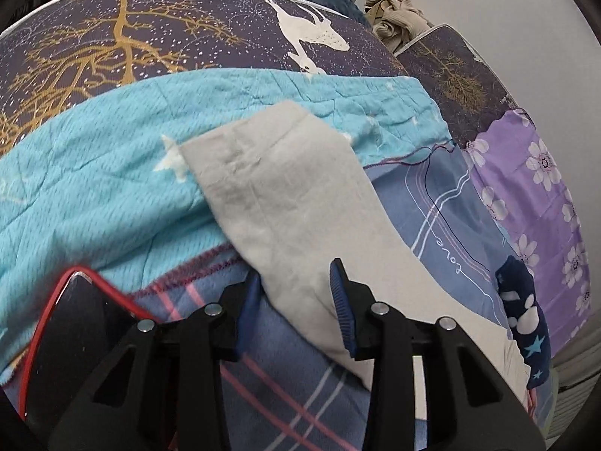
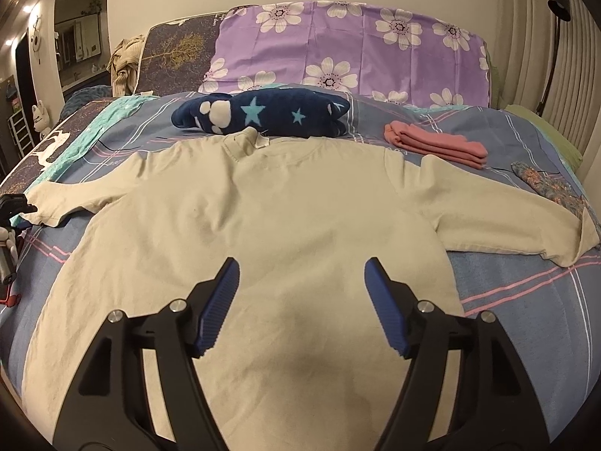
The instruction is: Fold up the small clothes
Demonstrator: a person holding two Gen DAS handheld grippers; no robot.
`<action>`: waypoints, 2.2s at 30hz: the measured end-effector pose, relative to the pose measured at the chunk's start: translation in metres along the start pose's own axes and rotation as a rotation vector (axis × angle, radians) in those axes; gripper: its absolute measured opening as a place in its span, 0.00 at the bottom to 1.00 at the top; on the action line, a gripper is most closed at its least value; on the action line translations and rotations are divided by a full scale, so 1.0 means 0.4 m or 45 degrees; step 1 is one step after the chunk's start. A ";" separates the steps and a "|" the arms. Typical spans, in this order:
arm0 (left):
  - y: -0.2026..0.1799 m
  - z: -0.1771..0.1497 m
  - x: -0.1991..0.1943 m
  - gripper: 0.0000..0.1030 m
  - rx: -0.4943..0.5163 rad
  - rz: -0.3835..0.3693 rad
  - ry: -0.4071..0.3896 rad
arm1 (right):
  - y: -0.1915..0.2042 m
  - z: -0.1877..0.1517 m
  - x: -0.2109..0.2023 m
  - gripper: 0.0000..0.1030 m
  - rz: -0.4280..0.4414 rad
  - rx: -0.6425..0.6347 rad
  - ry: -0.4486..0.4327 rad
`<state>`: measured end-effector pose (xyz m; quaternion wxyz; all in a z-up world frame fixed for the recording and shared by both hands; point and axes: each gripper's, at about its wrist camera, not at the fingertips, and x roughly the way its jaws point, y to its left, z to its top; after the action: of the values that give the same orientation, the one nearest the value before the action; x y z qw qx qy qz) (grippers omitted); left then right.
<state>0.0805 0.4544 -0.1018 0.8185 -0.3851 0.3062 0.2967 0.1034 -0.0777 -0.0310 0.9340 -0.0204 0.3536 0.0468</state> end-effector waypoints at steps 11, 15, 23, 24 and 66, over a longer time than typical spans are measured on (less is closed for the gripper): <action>-0.432 -0.078 -0.188 0.02 0.513 -0.387 -0.189 | -0.052 0.000 0.025 0.69 -0.013 0.067 0.011; -0.660 -0.248 -0.254 0.02 0.774 -0.607 -0.131 | -0.083 -0.011 0.023 0.69 -0.028 0.095 0.011; -0.900 -0.726 -0.231 0.31 1.241 -0.823 0.147 | -0.178 -0.024 0.023 0.70 -0.073 0.174 0.044; -0.896 -0.766 -0.217 0.35 1.284 -0.814 0.198 | -0.184 -0.024 0.022 0.70 -0.072 0.175 0.047; -0.490 -0.549 -0.106 0.71 1.108 -0.046 0.069 | -0.163 0.139 0.337 0.58 0.423 0.344 0.292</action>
<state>0.1351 0.1618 -0.0962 0.9013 -0.0173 0.4172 0.1157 0.2473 -0.1290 -0.0784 0.8615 0.1579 0.4589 0.1494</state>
